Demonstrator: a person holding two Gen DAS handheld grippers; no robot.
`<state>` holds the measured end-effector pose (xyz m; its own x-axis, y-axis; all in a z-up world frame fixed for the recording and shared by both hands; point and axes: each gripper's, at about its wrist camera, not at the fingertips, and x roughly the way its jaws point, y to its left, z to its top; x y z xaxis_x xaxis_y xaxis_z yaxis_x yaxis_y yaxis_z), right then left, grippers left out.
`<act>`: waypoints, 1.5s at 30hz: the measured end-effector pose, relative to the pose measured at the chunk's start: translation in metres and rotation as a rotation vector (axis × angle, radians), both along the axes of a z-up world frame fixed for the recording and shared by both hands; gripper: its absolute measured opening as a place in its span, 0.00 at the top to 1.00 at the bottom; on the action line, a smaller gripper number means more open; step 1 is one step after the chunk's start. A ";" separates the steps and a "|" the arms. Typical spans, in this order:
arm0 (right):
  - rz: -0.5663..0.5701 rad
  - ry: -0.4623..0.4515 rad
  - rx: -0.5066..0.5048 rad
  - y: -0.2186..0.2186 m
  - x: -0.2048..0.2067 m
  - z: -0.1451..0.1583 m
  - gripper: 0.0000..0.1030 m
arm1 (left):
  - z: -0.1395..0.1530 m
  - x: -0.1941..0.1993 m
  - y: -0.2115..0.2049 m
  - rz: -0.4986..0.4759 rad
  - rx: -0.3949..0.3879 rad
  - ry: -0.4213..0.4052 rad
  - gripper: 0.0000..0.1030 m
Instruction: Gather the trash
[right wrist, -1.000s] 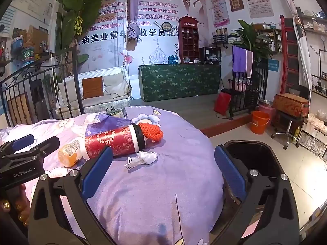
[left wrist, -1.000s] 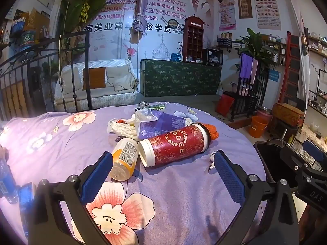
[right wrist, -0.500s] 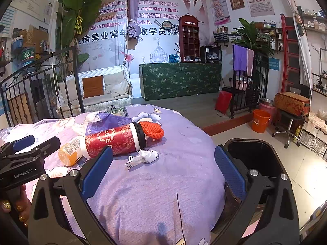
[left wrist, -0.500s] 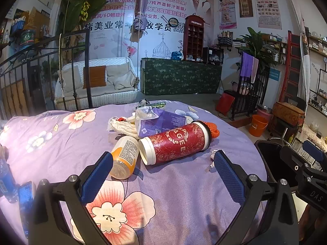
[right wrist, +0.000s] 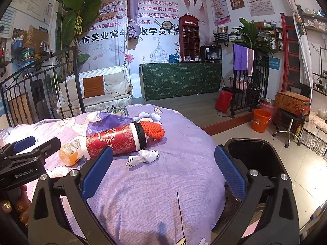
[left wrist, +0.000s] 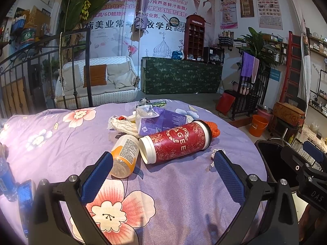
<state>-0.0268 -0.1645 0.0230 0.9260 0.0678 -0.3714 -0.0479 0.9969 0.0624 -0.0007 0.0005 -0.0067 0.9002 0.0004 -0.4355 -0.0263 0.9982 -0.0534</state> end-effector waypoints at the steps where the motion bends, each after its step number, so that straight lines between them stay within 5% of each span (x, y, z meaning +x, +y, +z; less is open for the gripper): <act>1: 0.000 0.000 0.000 0.000 0.000 0.000 0.05 | 0.000 0.000 0.000 0.000 -0.001 0.000 0.06; 45: 0.011 0.000 0.002 0.011 0.002 -0.002 0.05 | -0.005 0.001 0.002 0.002 -0.006 0.009 0.06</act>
